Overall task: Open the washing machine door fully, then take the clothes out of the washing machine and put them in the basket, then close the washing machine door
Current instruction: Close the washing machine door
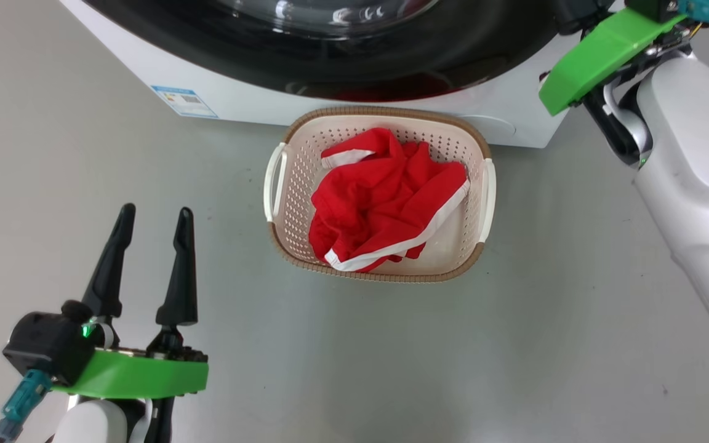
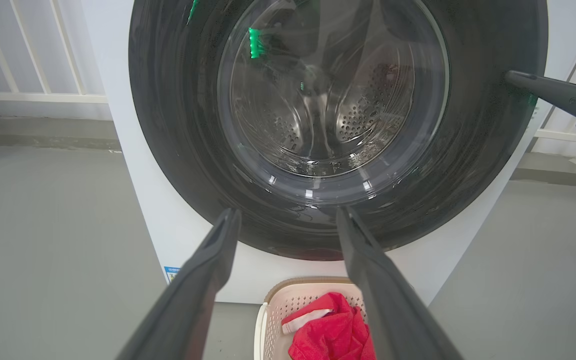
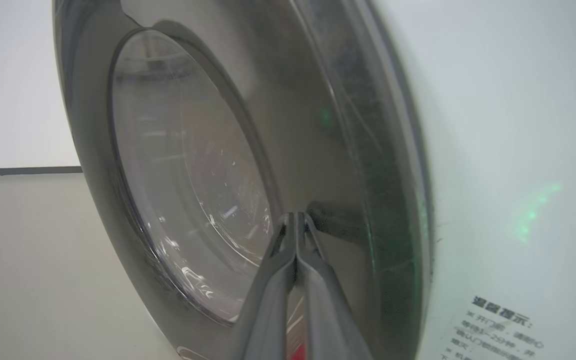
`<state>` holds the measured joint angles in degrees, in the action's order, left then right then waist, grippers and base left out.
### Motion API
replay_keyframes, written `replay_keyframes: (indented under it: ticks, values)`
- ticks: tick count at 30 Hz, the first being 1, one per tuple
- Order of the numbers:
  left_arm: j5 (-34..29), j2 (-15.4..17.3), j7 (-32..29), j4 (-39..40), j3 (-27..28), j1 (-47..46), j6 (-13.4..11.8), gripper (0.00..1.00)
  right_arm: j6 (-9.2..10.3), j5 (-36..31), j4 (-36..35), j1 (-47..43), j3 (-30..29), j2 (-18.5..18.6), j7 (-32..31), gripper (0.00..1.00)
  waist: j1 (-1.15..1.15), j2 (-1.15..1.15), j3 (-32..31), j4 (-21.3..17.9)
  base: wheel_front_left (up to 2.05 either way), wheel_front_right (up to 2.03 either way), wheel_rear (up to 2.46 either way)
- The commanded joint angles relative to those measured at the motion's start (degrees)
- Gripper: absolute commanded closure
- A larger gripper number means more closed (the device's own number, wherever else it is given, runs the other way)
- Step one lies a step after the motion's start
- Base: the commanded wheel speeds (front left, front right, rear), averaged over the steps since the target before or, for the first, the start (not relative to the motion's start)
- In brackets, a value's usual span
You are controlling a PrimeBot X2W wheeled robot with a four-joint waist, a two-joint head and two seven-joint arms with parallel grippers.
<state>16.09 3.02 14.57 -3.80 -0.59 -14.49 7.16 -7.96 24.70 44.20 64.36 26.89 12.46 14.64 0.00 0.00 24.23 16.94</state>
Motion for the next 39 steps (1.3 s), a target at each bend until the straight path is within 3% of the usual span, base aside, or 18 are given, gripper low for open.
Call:
replay_keyframes:
  ticks: [1, 9, 18, 26, 28, 39]
  values:
    - [-0.43, 1.12, 0.42, 1.68, 1.83, -1.09, 0.33, 0.0, 0.47, -0.07, -0.37, 1.94, -1.45, -0.38, 0.36, 1.0, 0.0, 0.0, 0.59, 0.16, 0.0, 0.0, 0.0]
    - [-0.65, 1.28, 0.43, 1.04, 1.45, -1.49, 0.33, 0.0, 0.47, -4.04, 0.76, 3.56, -7.21, -2.38, 0.36, 1.0, 0.0, 0.0, 0.65, -0.13, 0.0, 0.0, 0.0]
    - [-0.54, 1.76, 0.43, -0.21, 0.9, -1.28, 0.33, 0.0, 0.47, -6.19, -1.62, -1.16, -7.53, -4.16, 0.36, 1.0, 0.0, 0.0, -1.65, -1.46, 0.0, 0.0, 0.0]
    - [-0.36, 1.71, 0.43, -1.86, 1.19, -0.41, 0.33, 0.0, 0.47, -8.69, -10.55, -11.21, -9.74, -5.55, 0.36, 0.48, 0.0, 0.0, -5.3, -4.58, 0.0, 0.0, 0.0]
    - [-0.27, 1.64, 0.43, -2.08, 1.61, -0.19, 0.33, 0.0, 0.47, -9.74, -11.96, -13.74, -10.25, -5.84, 0.36, 0.03, 0.0, 0.0, -6.39, -5.59, 0.0, 0.0, 0.0]
    - [3.26, 2.68, 0.43, -3.57, 1.82, 2.11, 0.33, 0.0, 0.47, -12.78, -17.83, -26.02, -15.57, -7.3, 0.36, 0.0, 0.0, 0.0, -12.83, -10.39, 0.0, 0.0, 0.0]
